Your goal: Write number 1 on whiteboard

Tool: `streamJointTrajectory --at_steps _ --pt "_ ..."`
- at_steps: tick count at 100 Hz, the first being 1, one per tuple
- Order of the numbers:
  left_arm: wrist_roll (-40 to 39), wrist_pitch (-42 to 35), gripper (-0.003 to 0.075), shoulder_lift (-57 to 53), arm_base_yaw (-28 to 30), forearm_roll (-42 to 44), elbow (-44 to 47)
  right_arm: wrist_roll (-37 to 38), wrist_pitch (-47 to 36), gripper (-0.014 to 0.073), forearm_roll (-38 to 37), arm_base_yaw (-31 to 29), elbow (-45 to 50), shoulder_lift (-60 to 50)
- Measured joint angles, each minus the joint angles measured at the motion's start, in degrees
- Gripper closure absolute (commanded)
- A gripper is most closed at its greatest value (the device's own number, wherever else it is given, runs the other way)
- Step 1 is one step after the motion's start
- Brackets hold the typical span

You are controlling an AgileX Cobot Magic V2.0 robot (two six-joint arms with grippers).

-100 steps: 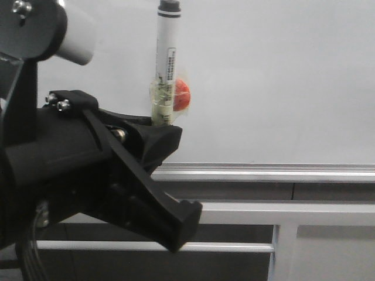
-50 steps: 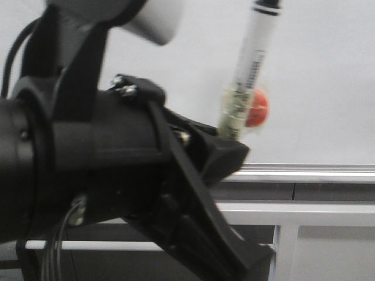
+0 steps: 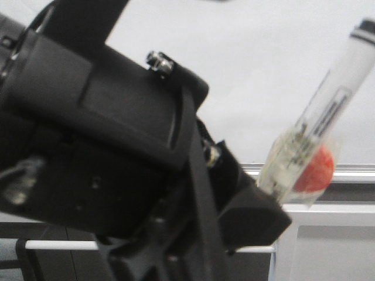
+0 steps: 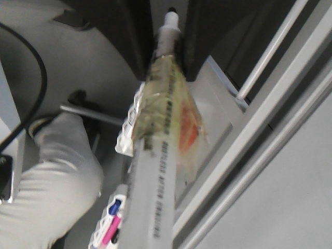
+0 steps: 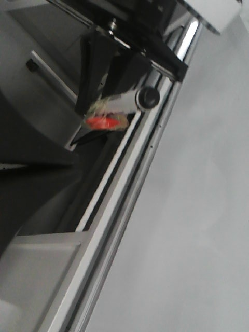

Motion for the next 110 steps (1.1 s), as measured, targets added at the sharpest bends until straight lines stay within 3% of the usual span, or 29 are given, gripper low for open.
streamJointTrajectory --at_steps 15,22,27,39,46,76,90,110 --pt "0.13 15.03 0.0741 -0.45 3.91 8.12 -3.99 -0.15 -3.7 0.0631 -0.56 4.8 0.0 1.13" --pt "0.13 21.79 0.0741 -0.53 5.61 12.69 -5.56 -1.12 -3.7 0.0575 -0.76 5.83 0.0 2.2" --pt "0.13 25.71 0.0741 -0.53 6.86 15.83 -6.21 -1.92 -2.86 0.0486 -0.84 6.09 0.0 3.56" --pt "0.13 31.09 0.0741 -0.53 9.12 20.71 -6.66 -2.55 -1.56 0.0146 -0.98 6.22 0.0 7.37" --pt "0.13 31.91 0.0741 -0.53 9.78 24.01 -6.66 -2.59 -2.29 0.0041 -1.03 6.22 0.0 9.58" --pt "-2.12 32.88 0.0741 -0.86 10.12 41.05 -7.53 -2.83 -14.98 0.003 -0.9 6.22 0.0 16.09" --pt "-6.55 33.4 0.0741 -0.88 11.96 46.43 -9.21 -3.51 -15.88 0.003 0.41 6.77 -0.96 19.06" --pt "-9.68 30.67 0.0741 -0.88 16.42 48.36 -11.22 -9.3 -15.5 0.003 0.54 12.21 -6.56 24.64"
